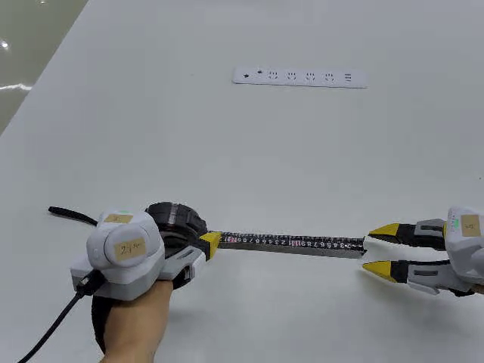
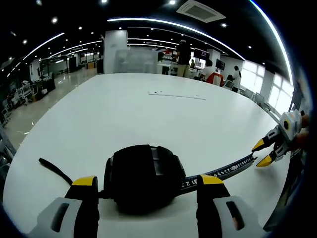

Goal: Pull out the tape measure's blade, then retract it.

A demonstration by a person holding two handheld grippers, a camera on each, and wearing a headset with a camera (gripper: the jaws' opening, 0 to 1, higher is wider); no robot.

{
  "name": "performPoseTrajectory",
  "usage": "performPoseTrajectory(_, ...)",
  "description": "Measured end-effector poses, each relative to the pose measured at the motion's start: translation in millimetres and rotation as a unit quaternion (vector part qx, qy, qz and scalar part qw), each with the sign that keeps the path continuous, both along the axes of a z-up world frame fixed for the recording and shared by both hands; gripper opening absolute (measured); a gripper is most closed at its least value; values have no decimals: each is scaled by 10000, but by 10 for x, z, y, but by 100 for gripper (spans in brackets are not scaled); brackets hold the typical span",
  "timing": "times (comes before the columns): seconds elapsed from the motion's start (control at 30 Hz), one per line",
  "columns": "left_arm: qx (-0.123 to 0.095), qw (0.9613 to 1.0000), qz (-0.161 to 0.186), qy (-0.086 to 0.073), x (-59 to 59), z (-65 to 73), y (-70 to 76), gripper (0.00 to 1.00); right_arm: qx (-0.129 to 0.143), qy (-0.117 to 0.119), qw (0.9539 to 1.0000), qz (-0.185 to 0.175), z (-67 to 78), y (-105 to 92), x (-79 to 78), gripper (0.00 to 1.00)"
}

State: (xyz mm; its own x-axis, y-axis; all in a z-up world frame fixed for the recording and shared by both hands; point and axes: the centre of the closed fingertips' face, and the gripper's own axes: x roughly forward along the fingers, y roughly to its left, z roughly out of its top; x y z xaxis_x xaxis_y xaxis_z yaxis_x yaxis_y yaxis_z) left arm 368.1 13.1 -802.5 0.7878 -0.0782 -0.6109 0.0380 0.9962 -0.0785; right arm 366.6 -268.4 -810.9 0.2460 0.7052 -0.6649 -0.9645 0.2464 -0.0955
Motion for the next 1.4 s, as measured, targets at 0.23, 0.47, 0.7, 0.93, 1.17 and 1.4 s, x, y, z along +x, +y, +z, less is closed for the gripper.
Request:
performPoseTrajectory(0.23,-29,9999,32,92,53,-71,3,74,-30,40,9998,187,-61,74,34,20)
performPoseTrajectory(0.47,-84,9998,82,156,77,-122,-8,72,-49,83,9996,248,-103,84,75,15)
performPoseTrajectory(0.7,-95,9996,207,184,92,-139,9,70,-76,101,9995,305,-104,89,71,13)
performPoseTrajectory(0.93,-188,9989,384,200,102,-136,5,71,-113,114,9996,225,-107,86,97,12)
performPoseTrajectory(1.17,-282,9983,473,191,112,-133,15,70,-137,107,9997,196,-113,82,107,12)
performPoseTrajectory(1.4,-288,9982,406,342,82,-148,16,68,-155,96,9996,204,-117,76,106,11)
